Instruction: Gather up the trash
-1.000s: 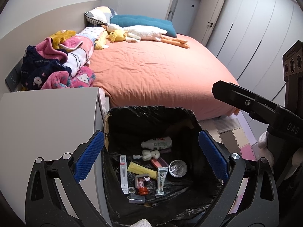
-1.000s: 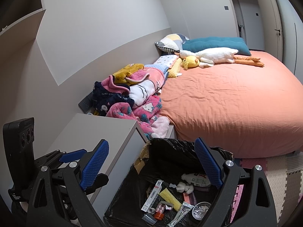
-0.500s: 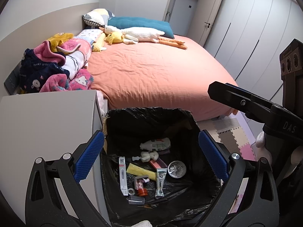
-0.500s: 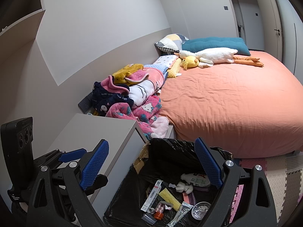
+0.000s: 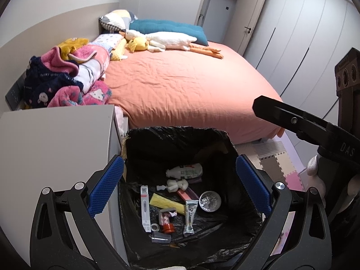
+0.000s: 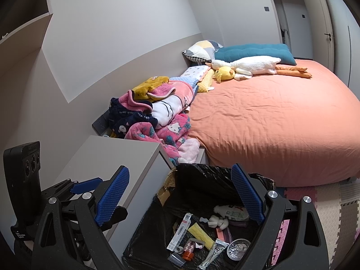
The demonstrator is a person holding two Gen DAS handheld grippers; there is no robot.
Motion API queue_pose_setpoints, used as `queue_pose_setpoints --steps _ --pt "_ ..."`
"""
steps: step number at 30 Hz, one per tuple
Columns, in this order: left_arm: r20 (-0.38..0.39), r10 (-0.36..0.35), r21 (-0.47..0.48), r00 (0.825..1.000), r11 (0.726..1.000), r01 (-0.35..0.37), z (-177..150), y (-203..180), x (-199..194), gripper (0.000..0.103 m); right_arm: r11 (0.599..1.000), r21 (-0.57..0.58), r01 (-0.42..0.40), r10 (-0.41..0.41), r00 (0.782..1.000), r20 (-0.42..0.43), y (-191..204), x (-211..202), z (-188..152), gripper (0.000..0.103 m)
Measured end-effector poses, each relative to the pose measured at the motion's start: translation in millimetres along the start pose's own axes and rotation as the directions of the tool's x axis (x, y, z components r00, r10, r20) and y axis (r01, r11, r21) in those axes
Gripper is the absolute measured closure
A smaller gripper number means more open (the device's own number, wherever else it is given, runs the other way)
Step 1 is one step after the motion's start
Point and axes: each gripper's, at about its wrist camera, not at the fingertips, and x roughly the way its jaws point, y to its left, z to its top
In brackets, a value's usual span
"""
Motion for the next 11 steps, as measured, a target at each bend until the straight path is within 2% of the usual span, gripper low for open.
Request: queue_pose_setpoints --steps 11 --pt "0.006 0.063 0.034 0.998 0.997 -0.063 -1.2 -8.3 -2.5 0.007 1.000 0.006 -0.003 0.003 1.000 0.009 -9.5 -6.8 -3.0 0.011"
